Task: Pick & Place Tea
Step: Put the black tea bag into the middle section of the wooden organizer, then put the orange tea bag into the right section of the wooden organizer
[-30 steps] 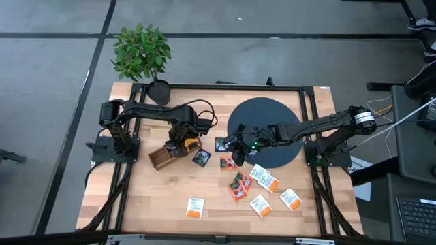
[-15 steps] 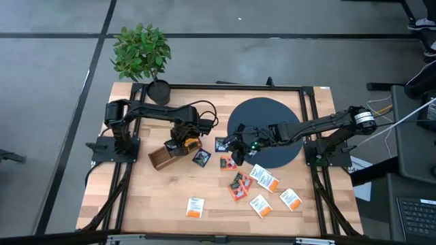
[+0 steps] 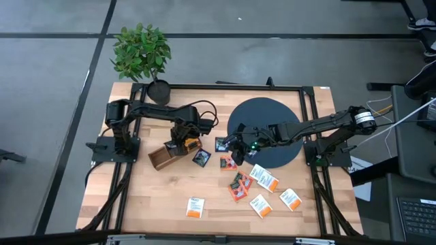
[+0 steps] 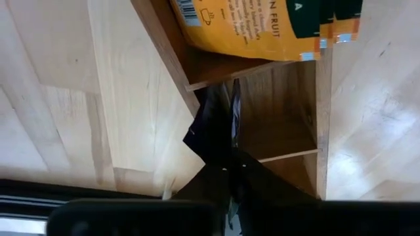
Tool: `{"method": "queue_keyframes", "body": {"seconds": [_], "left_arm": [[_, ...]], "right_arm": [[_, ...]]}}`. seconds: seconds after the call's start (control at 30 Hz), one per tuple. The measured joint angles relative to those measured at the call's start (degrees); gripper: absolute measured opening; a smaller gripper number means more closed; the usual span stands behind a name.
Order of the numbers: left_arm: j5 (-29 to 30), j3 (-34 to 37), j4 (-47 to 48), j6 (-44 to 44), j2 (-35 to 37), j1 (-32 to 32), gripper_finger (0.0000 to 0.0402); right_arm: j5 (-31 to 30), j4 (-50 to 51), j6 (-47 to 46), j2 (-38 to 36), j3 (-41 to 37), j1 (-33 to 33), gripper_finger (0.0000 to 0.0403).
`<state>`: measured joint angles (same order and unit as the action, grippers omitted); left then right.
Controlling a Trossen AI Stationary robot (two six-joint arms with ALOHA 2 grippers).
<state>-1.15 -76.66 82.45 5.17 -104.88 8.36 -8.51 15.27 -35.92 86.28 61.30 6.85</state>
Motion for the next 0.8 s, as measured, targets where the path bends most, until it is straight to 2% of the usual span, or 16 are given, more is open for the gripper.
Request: {"method": "queue_keyframes", "body": {"seconds": [0.43, 0.67, 0.8], "left_arm": [[1.7, -0.56, 0.93, 0.6, 0.0, 0.0, 0.0075], [1.79, -5.22, 2.57, 6.87, 3.11, 0.0, 0.0076], [2.77, -7.47, -1.77, 11.02, 7.65, -0.52, 0.0075]], "right_arm": [[0.0, 0.0, 0.15, 0.0, 0.0, 0.0, 0.0099], [0.09, 1.26, -1.36, 0.0, 0.0, 0.0, 0.0099], [0.58, 2.43, -1.46, 0.0, 0.0, 0.01, 0.0099]]}}
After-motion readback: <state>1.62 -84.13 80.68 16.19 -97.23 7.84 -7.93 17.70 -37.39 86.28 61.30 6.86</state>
